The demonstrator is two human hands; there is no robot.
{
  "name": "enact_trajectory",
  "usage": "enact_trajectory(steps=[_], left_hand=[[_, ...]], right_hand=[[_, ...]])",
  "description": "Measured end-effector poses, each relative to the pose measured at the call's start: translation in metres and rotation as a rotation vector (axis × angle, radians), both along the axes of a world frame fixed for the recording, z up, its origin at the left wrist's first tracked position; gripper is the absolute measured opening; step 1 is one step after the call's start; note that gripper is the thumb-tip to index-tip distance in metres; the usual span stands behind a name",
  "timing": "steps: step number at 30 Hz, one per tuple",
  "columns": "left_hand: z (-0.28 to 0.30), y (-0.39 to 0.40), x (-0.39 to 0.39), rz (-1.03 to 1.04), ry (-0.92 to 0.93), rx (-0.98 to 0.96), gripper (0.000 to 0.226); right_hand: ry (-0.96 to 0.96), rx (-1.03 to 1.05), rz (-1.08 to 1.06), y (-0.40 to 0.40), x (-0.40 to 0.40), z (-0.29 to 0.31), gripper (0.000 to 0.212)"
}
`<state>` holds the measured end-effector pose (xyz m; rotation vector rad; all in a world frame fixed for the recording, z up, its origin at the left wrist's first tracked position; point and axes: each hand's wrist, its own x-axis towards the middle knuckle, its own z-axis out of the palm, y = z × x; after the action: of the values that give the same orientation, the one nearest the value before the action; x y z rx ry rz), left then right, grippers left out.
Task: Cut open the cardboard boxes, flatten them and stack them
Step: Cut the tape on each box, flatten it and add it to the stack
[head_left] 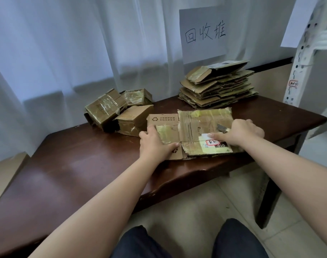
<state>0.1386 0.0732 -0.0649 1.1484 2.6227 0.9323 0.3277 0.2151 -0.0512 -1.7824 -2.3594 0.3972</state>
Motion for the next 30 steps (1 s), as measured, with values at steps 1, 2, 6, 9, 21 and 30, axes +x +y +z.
enact_trajectory(steps=[1,2,6,9,21,30], left_hand=[[0.002,-0.001,0.002,-0.013,0.015,0.012,0.103],[0.005,-0.002,0.003,-0.025,0.035,0.023,0.102],[0.016,-0.006,0.006,-0.056,0.115,0.036,0.100],[0.023,-0.003,0.006,-0.071,0.166,0.037,0.100],[0.077,0.048,-0.028,-0.173,0.260,0.228,0.098],[0.159,0.175,-0.055,-0.205,0.314,0.496,0.076]], right_hand=[[0.010,0.001,0.000,-0.002,0.004,0.001,0.098],[0.020,0.002,0.002,-0.003,0.007,0.002,0.098],[0.059,0.011,0.002,-0.009,0.019,0.008,0.087],[0.096,0.072,-0.021,-0.012,0.024,0.012,0.088],[0.329,0.392,-0.134,0.035,-0.004,0.047,0.104],[0.381,0.566,-0.170,0.171,-0.044,0.138,0.101]])
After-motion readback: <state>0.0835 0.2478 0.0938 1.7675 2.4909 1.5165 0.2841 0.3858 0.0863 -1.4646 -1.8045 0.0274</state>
